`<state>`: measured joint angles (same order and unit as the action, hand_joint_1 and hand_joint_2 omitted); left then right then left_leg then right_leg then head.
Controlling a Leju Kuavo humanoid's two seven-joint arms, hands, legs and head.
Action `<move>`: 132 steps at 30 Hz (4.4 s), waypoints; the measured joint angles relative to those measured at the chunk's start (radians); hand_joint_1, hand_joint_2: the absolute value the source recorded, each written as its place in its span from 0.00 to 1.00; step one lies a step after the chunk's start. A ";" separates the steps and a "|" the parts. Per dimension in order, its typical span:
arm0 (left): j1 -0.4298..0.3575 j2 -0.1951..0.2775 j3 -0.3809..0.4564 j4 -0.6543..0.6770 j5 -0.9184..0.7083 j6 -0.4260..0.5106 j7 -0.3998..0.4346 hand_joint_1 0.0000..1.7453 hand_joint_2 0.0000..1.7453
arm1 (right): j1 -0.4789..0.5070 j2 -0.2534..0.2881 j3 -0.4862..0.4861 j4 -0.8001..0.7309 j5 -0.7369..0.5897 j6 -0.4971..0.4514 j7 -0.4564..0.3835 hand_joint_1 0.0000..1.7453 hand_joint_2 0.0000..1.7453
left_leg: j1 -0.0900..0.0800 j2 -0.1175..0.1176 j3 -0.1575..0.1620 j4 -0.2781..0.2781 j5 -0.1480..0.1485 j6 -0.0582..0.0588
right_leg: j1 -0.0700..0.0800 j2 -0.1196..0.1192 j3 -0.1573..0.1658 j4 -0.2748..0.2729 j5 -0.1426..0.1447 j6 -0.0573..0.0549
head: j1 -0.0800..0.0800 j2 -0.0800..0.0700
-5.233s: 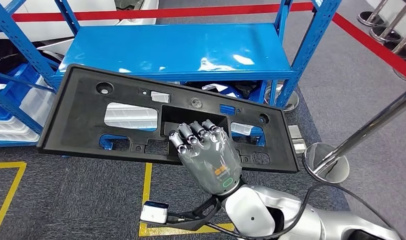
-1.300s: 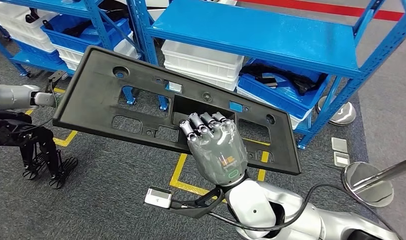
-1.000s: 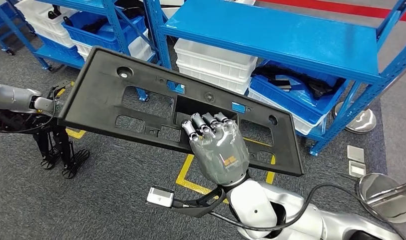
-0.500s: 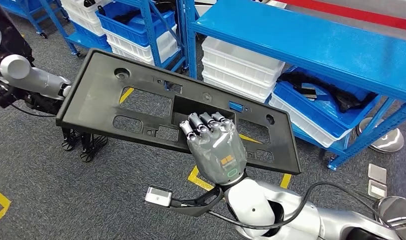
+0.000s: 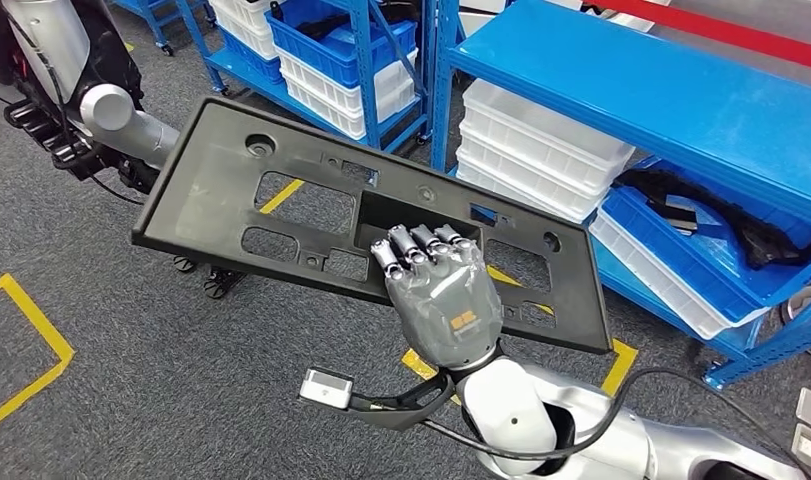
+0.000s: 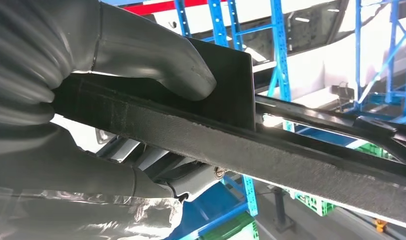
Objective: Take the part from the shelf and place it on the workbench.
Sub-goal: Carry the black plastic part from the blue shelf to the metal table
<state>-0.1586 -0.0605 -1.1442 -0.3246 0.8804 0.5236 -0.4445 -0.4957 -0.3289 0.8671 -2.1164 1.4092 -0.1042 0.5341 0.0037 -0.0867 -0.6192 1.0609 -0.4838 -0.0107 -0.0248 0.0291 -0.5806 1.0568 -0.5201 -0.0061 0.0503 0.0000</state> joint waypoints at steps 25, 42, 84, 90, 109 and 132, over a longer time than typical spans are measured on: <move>-0.004 -0.001 0.005 0.001 -0.002 0.000 0.012 0.00 1.00 | 0.008 -0.016 -0.013 -0.008 0.000 0.007 0.002 1.00 1.00 | -0.002 0.011 0.014 -0.028 0.016 0.028 | -0.004 0.008 -0.039 0.068 -0.011 0.022 | 0.002 0.000; -0.005 0.001 0.006 0.001 -0.016 0.003 0.010 0.00 1.00 | 0.008 -0.024 -0.013 -0.027 0.000 0.008 0.006 1.00 1.00 | -0.016 0.147 -0.006 -0.011 0.024 0.009 | 0.002 -0.110 0.026 -0.004 -0.020 0.001 | -0.018 0.000; 0.018 0.002 0.029 0.001 0.021 0.021 -0.033 0.00 1.00 | 0.036 -0.041 -0.016 -0.038 0.000 -0.060 -0.014 1.00 1.00 | -0.014 0.027 0.010 -0.038 0.030 0.045 | 0.004 -0.028 -0.081 0.200 -0.078 0.021 | -0.009 0.000; 0.021 0.002 0.029 0.001 0.025 0.021 -0.033 0.00 1.00 | 0.036 -0.041 -0.015 -0.038 0.000 -0.061 -0.016 1.00 1.00 | -0.010 -0.025 -0.007 -0.012 0.019 0.020 | 0.004 0.010 -0.012 0.010 0.009 0.006 | -0.006 0.000; 0.025 0.005 0.030 0.001 0.031 0.025 -0.035 0.00 1.00 | 0.034 -0.038 -0.016 -0.038 0.000 -0.064 -0.021 1.00 1.00 | -0.007 0.097 0.004 -0.044 0.036 0.033 | 0.004 -0.069 0.008 0.066 -0.073 0.018 | -0.018 0.000; 0.023 0.006 0.030 0.001 0.026 0.022 -0.036 0.00 1.00 | 0.036 -0.039 -0.016 -0.038 0.000 -0.064 -0.021 1.00 1.00 | -0.008 0.111 -0.041 0.075 -0.006 0.002 | 0.010 -0.110 0.004 0.010 -0.004 -0.003 | -0.023 0.000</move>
<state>-0.1357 -0.0542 -1.1147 -0.3235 0.9068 0.5455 -0.4806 -0.4595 -0.3678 0.8515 -2.1547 1.4092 -0.1680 0.5127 -0.0044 0.0240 -0.6605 1.1362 -0.4902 -0.0090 -0.0153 -0.0807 -0.5770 1.0669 -0.5238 -0.0089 0.0270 0.0000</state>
